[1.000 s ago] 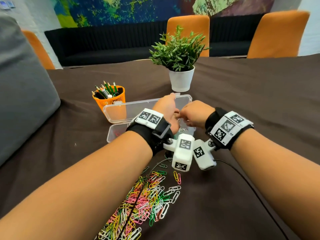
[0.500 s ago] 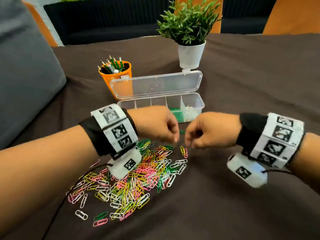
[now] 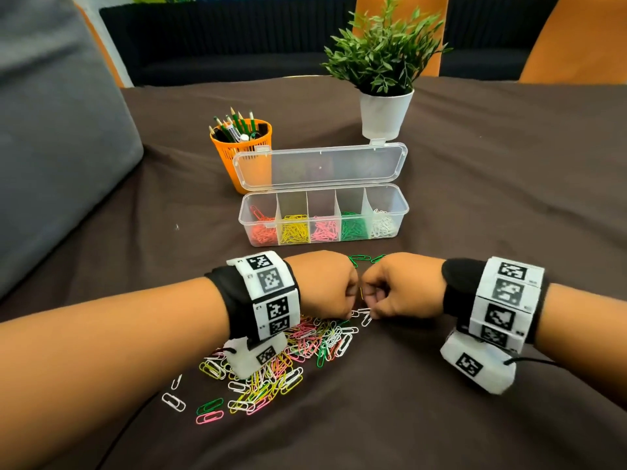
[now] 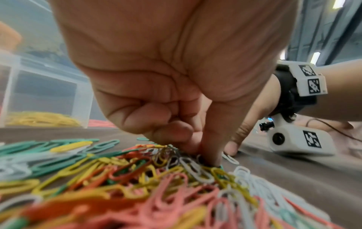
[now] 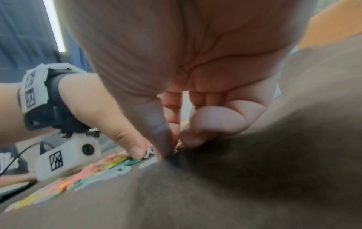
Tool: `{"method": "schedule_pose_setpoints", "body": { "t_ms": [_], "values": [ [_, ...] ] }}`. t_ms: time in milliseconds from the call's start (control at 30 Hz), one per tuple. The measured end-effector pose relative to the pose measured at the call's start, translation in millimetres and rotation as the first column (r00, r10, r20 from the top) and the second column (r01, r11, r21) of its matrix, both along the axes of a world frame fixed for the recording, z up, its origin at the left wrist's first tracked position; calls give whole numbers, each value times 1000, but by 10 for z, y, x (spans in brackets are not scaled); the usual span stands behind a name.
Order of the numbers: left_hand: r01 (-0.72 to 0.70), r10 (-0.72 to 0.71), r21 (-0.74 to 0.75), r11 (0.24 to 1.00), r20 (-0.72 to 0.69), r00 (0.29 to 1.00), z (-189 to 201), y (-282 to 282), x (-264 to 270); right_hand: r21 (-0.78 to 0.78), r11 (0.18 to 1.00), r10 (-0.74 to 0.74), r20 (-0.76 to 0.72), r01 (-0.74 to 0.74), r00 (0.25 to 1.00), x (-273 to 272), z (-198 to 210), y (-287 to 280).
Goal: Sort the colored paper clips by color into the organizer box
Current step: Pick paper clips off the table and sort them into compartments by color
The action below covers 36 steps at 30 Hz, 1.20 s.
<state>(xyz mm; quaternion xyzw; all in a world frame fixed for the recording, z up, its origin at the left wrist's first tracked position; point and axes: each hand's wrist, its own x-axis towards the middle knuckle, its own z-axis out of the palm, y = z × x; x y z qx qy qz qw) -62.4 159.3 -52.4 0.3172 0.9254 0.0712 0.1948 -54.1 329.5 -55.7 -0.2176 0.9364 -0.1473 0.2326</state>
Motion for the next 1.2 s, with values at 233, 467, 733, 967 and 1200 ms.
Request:
{"method": "schedule_pose_setpoints", "body": {
  "t_ms": [233,467,733,967,1200],
  "values": [
    [-369,251,344,864,341,906,150,-285,-89,-356,902,-132,314,245,940,6,6,162],
    [-565,157,407,718,696,701,106,-418,124,-481,523,-164,753,704,637,15,1,84],
    [-112,107,-16,994,-188,976,4,-403,238,74,996,47,-116,-39,992,202,-77,-103],
    [-184,187,46,982,-54,981,-40,-442,111,-151,985,-78,30,82,996,139,-29,-91],
    [-289,282,114,950,79,956,-14,-543,21,-420,805,-306,311,419,900,28,-7,-166]
  ]
}}
